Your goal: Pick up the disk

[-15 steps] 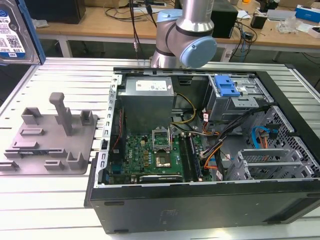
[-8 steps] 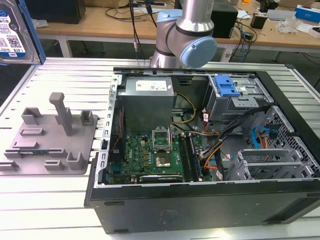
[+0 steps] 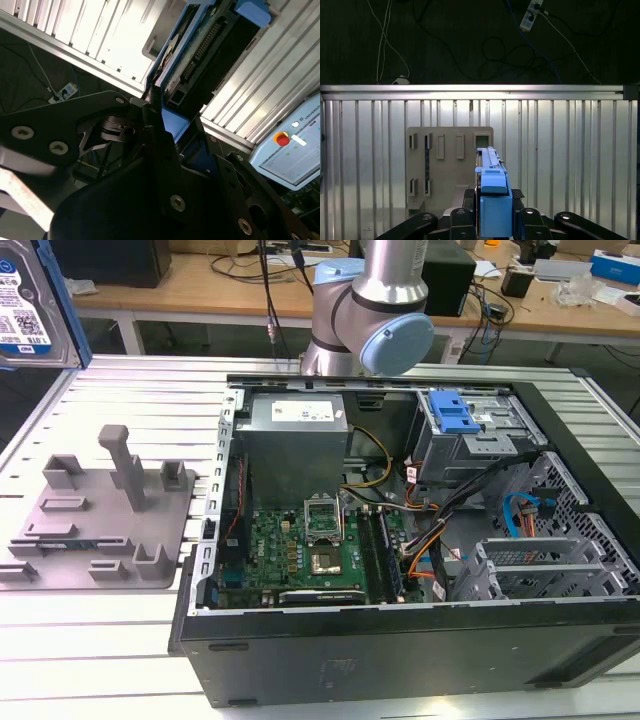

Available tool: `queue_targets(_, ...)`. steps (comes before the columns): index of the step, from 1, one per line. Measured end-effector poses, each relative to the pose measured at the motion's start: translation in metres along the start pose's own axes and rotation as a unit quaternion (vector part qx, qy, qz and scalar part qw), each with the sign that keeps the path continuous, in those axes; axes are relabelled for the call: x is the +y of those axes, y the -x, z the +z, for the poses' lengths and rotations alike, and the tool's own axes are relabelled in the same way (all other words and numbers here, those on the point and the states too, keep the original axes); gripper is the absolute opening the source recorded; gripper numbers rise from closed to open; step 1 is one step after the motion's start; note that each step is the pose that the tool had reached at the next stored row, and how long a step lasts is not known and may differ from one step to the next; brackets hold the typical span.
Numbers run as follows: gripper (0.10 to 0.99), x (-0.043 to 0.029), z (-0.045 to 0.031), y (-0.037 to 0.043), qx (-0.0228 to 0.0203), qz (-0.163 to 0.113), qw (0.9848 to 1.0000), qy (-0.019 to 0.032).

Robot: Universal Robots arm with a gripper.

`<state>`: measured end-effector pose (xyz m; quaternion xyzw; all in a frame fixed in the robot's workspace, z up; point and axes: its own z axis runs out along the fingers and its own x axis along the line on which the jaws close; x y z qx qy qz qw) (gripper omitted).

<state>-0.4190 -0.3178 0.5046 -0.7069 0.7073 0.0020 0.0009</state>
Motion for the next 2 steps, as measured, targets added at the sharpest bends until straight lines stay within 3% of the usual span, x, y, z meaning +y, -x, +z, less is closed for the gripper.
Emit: queue_targets(2,0.365,0.0000,0.0000,0.0000,-0.0004,0.000,1.0000,0.0000)
